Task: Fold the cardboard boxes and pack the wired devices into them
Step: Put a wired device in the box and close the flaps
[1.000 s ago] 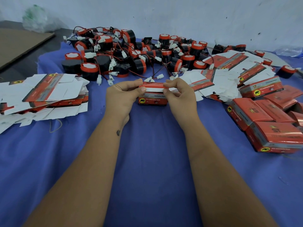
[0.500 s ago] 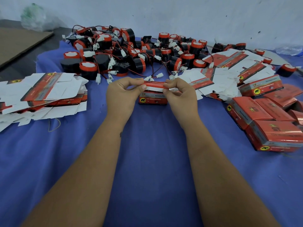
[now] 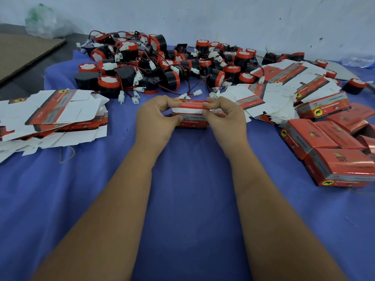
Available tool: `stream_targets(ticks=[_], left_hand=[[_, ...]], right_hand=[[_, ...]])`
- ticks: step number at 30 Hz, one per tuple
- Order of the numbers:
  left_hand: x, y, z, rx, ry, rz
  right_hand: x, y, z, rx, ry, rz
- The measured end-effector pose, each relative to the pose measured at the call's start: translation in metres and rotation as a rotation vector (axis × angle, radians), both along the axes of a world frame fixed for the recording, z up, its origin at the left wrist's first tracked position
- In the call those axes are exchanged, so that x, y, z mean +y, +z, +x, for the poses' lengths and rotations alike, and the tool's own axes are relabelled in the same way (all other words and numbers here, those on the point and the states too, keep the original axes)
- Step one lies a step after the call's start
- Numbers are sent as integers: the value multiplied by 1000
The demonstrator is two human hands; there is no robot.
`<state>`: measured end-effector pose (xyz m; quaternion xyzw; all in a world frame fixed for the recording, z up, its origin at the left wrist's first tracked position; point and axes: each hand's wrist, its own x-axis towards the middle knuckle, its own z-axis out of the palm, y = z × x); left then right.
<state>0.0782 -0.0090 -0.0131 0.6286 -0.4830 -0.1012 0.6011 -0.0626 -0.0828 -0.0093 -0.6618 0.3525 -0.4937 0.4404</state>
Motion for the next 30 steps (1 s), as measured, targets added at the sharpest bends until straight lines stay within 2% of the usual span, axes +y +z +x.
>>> stream_targets(ticks=[8, 14, 19, 24, 30], left_hand=[[1, 0, 0, -62, 19, 27], [4, 4, 4, 172, -102, 15], [2, 3, 7, 237, -88, -4], [0, 4, 8, 381, -139, 12], [-1, 7, 11, 414, -175, 38]], right_hand=[[-1, -2, -3, 92, 13, -68], [-1, -3, -4, 126, -58, -101], [0, -4, -3, 117, -75, -128], [1, -4, -4, 99, -56, -130], [1, -3, -5, 81, -40, -127]])
